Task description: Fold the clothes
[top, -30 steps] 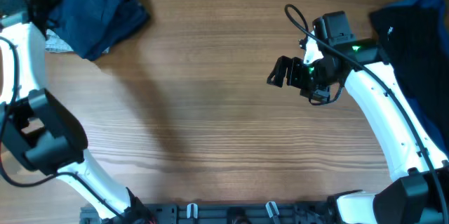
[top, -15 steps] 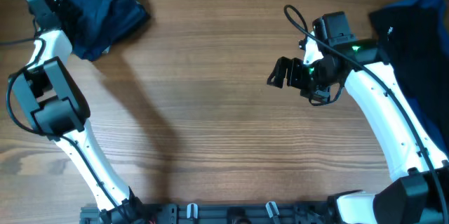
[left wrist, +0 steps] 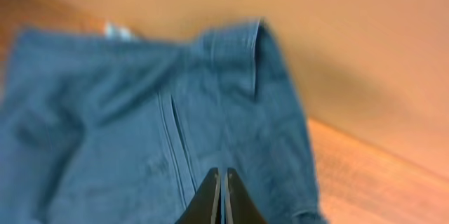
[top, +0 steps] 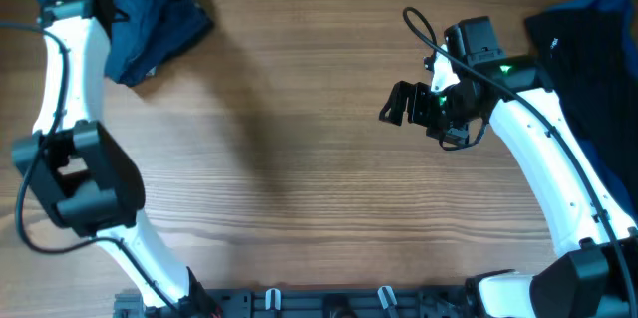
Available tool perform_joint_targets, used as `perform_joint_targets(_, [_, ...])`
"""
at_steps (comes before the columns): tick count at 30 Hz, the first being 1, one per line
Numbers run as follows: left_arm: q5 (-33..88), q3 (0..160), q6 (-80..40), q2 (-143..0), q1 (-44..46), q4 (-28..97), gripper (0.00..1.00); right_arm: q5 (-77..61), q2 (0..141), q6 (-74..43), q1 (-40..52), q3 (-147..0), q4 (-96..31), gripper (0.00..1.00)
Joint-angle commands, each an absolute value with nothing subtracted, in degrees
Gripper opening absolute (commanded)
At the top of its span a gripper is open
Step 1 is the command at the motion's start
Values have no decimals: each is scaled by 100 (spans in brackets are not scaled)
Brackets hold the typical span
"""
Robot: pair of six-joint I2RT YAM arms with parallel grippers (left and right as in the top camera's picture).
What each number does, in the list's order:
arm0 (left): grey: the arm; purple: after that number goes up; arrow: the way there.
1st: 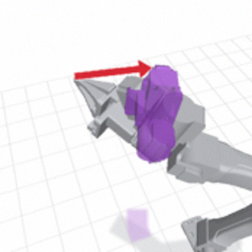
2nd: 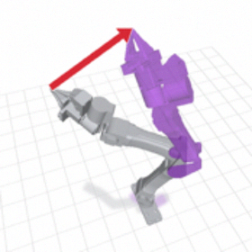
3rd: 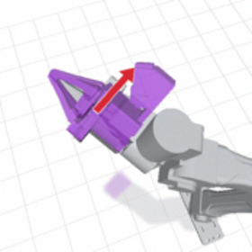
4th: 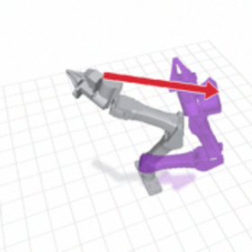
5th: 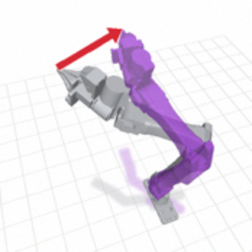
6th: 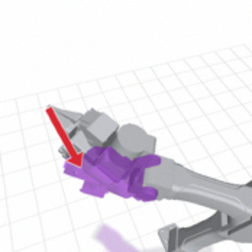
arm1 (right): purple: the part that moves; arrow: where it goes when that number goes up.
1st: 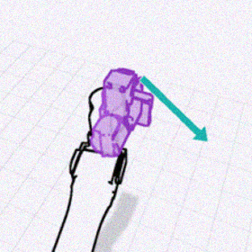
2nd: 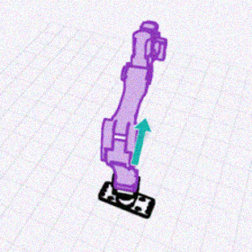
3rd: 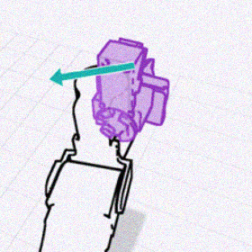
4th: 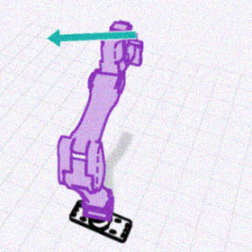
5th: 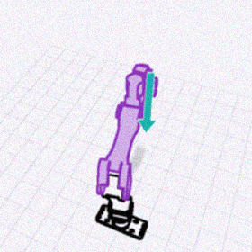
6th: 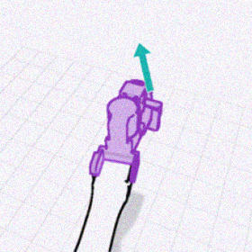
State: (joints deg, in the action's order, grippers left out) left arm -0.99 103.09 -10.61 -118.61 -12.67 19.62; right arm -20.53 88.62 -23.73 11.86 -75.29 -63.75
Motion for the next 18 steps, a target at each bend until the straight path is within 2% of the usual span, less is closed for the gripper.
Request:
perform_joint_targets(1, [-93,10232,-1164,-12523,-1286,1997,4,-2104,8866,-2248,1205,-7498,-6388,100])
perform_joint_targets(9, [-91,10235,-1398,-13362,-1286,2027,4,-2104,8866,-2250,1205,-7498,-6368,100])
perform_joint_targets(18, [-95,10235,-1398,-12444,-1291,458,4,-2104,8866,-2265,1205,-7498,-6298,99])
